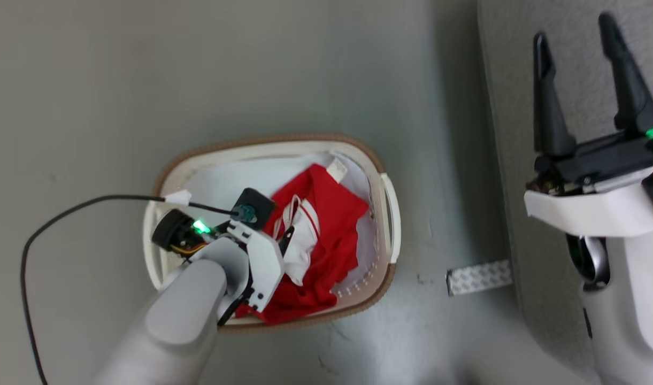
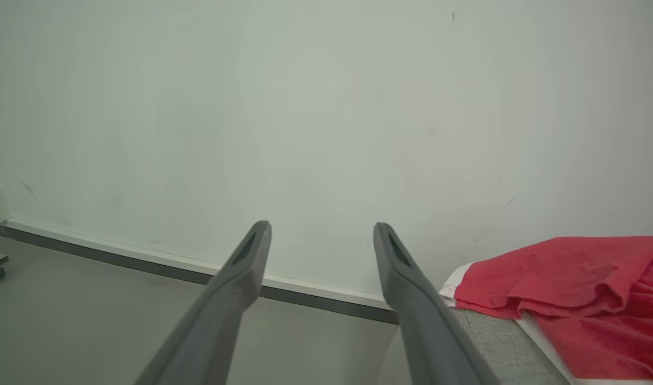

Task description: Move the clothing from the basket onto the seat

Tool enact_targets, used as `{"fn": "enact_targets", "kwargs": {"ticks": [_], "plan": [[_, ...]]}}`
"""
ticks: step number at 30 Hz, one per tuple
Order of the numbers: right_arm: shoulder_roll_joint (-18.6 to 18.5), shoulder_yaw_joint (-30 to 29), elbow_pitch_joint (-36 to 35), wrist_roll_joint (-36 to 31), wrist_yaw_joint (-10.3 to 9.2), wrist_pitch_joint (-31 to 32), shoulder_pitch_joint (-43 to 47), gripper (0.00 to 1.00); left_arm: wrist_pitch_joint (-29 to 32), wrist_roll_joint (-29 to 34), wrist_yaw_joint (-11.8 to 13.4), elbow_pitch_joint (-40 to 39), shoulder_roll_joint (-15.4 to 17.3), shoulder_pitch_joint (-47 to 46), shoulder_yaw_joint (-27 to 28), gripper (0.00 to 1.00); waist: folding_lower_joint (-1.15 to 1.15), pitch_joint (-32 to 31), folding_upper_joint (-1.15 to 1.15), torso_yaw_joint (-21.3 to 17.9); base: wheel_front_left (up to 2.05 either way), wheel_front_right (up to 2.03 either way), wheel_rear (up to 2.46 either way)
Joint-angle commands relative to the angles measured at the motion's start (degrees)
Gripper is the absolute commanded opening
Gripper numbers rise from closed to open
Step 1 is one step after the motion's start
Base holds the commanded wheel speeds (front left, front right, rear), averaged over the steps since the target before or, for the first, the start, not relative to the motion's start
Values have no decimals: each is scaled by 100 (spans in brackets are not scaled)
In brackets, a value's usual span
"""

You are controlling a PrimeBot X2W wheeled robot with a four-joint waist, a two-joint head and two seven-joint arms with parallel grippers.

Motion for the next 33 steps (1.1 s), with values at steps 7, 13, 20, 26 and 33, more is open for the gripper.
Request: {"fn": "enact_targets", "kwargs": {"ticks": [7, 13, 20, 26, 33], "plan": [[1, -11, -259, -112, -12, -1, -541, 100, -270, 113, -86, 674, -96, -604, -222, 100, -3, 1186, 0, -155, 0, 0, 0], [-1, -36, -589, -146, -12, 24, -604, 100, -493, 171, -30, 1233, -153, -1033, -279, 100, -3, 1603, 0, -223, 0, 0, 0], [0, -178, -898, -178, -12, 124, -361, 100, -883, 83, 31, 1727, -338, -1345, -288, 9, -3, 1705, 0, -242, 0, 0, 0], [2, -331, -1004, -145, -12, 187, -164, 100, -1156, -145, -21, 2034, -482, -1485, -204, 0, -3, 1554, 0, -148, 0, 0, 0], [-3, -377, -658, -181, -12, 98, 139, 100, -1682, -513, -76, 2209, -588, -1124, -45, 0, -3, 789, 0, 186, 0, 0, 0]]}}
